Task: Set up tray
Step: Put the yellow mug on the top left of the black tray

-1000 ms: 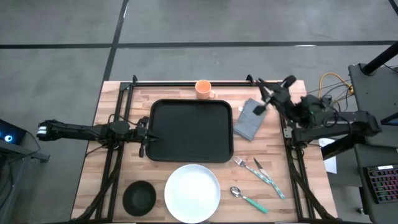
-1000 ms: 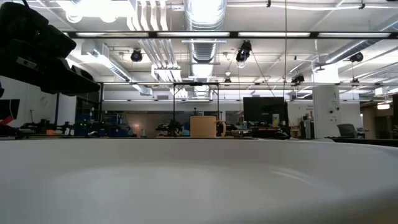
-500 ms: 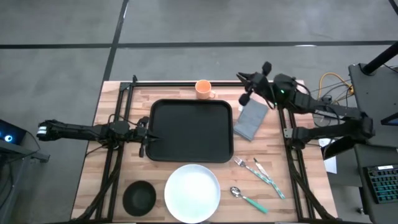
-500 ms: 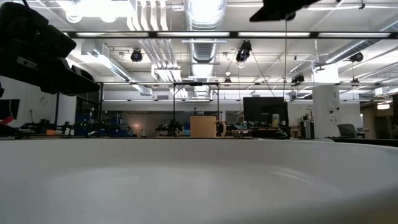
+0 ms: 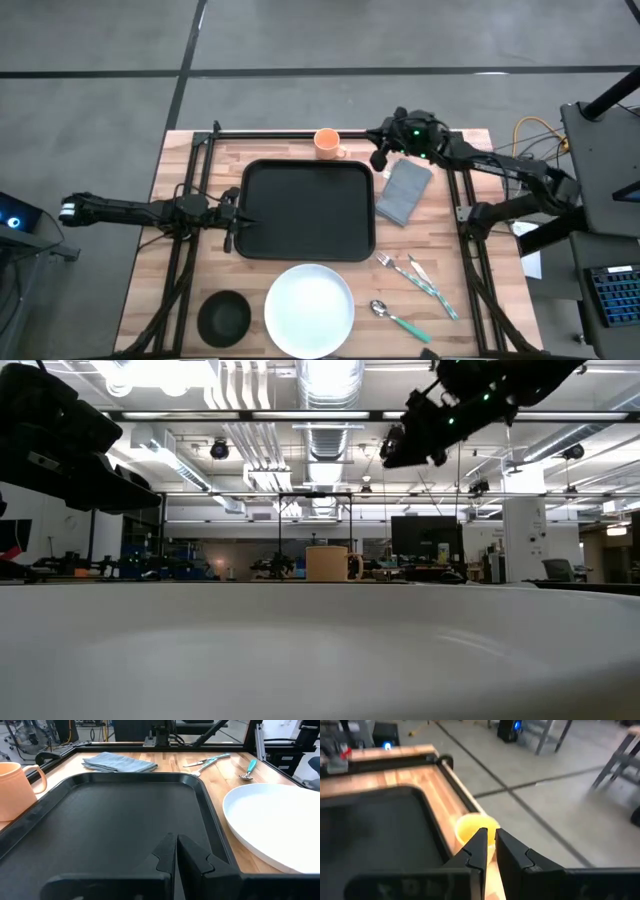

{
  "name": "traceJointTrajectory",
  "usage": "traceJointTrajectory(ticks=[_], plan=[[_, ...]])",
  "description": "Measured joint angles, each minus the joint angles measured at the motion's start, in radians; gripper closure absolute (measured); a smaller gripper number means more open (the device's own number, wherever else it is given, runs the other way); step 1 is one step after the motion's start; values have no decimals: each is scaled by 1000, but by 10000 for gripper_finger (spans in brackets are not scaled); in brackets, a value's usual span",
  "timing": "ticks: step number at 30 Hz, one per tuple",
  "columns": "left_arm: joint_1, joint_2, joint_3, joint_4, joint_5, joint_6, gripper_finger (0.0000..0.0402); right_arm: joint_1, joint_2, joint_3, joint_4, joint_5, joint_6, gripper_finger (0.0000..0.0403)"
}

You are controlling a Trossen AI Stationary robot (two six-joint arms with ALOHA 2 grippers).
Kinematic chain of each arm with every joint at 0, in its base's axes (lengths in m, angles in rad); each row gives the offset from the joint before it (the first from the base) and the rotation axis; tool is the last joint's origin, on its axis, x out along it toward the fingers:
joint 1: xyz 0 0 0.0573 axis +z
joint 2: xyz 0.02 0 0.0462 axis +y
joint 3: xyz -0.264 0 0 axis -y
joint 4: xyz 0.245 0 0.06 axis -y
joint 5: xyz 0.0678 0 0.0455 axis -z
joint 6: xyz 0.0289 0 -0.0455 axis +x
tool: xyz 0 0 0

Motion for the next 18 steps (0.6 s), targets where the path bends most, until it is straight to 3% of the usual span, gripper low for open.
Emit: traceJointTrajectory(ticks=[10,18], plan=[[0,0,0,0,3,0,401,-27,230,118,55,-7,-17,374],[0,0,0,0,3,0,401,-36,308,177,37,-54,-42,374]])
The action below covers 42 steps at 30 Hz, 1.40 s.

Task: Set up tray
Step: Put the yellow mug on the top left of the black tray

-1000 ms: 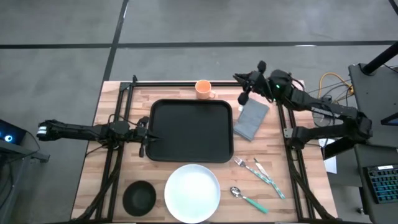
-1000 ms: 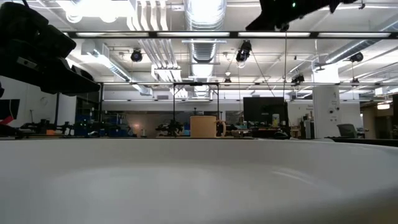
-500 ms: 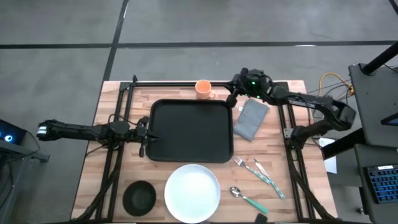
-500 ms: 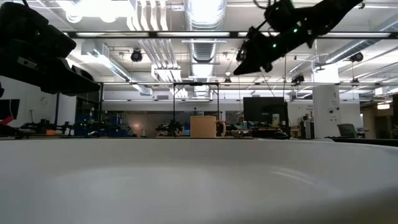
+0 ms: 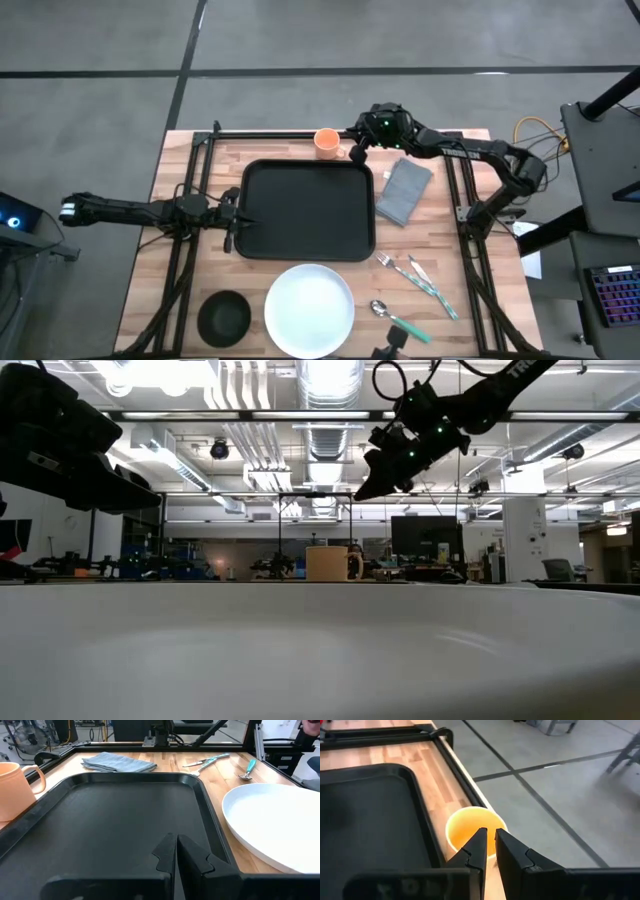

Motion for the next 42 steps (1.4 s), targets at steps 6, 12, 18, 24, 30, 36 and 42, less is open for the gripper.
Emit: traceJointTrajectory(ticks=[6,12,18,24,30,36,42], plan=[[0,0,0,0,0,0,402,-13,-4,-5,-51,-38,0,374],[0,0,0,0,-1,0,402,-13,-4,-11,-55,-38,-3,374],[0,0,0,0,-1,0,401,-13,-3,-11,-52,-38,-9,356],[0,0,0,0,-1,0,401,-13,-3,-11,-63,-35,-10,290],[0,0,0,0,-1,0,401,-13,-2,-12,-76,-34,-2,210],[0,0,0,0,-1,0,401,-12,-2,-12,-82,-26,16,148],[0,0,0,0,-1,0,401,-12,-2,-13,-115,-26,27,130]])
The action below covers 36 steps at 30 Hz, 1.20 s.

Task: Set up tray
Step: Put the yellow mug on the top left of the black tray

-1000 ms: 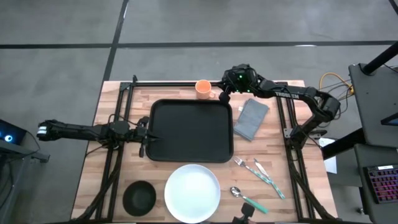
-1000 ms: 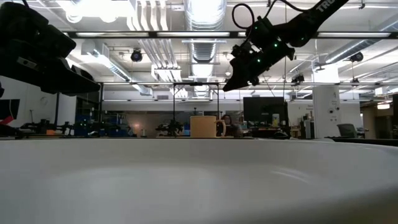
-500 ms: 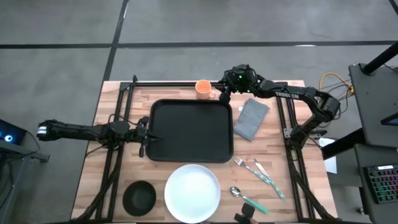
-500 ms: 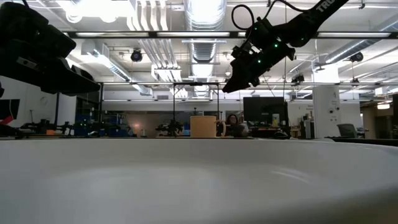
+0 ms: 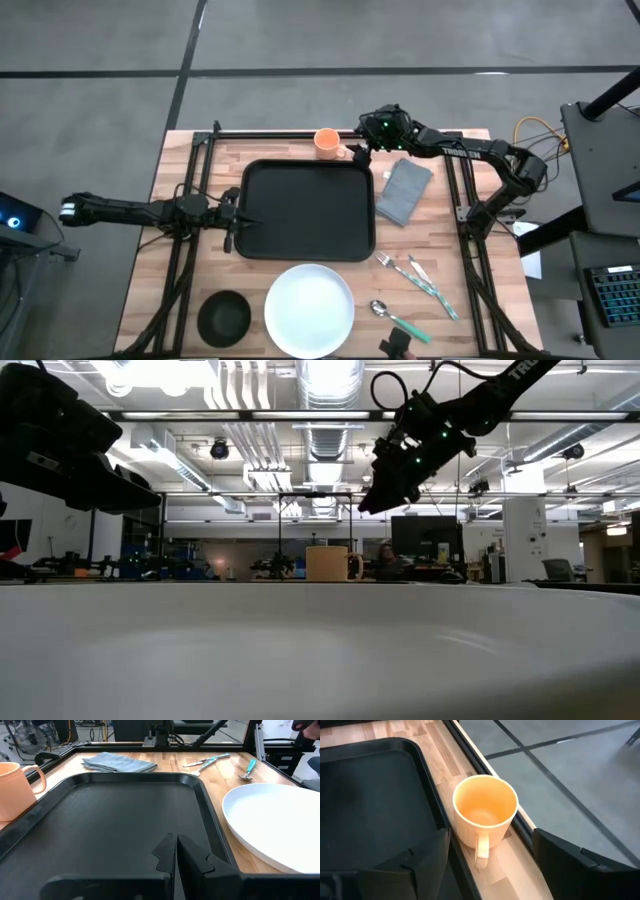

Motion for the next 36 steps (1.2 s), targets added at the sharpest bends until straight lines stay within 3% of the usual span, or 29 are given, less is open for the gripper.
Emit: traceJointTrajectory(ticks=[10,30,36], plan=[[0,0,0,0,0,0,401,2,54,8,-6,-1,2,152],[0,-1,0,0,-1,0,401,-1,364,273,-156,9,-24,162],[0,-1,0,0,1,0,401,-3,417,329,-237,63,-27,180]])
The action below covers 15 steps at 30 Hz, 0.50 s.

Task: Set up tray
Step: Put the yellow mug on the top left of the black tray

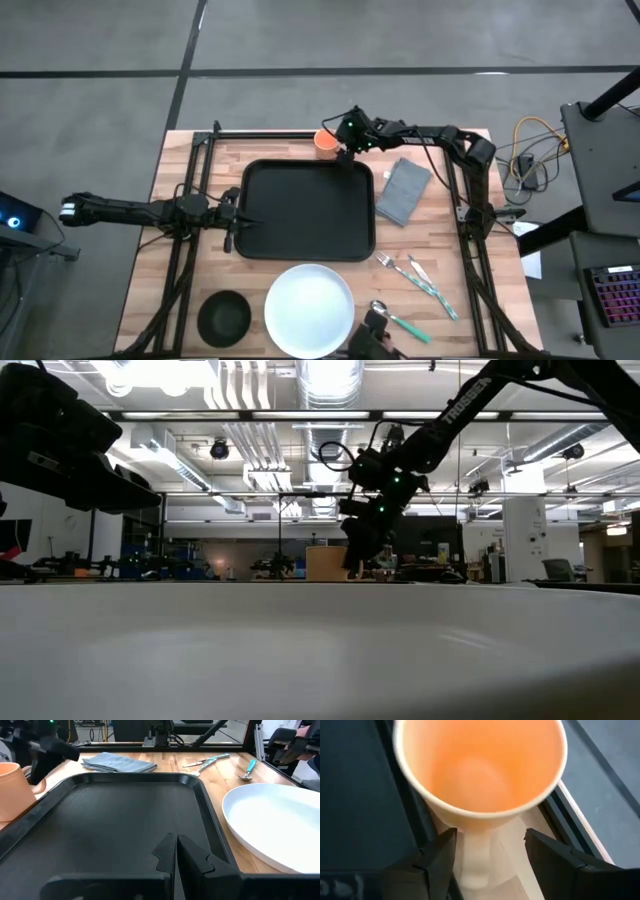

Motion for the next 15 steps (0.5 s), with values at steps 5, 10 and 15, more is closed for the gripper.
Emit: traceJointTrajectory(ticks=[5,10,15], plan=[[0,0,0,0,0,0,401,-2,6,23,-39,17,-3,200],[0,0,0,0,0,0,402,-1,-9,24,-41,18,-5,225],[0,0,0,0,0,0,401,-1,-11,24,-51,18,-30,258]])
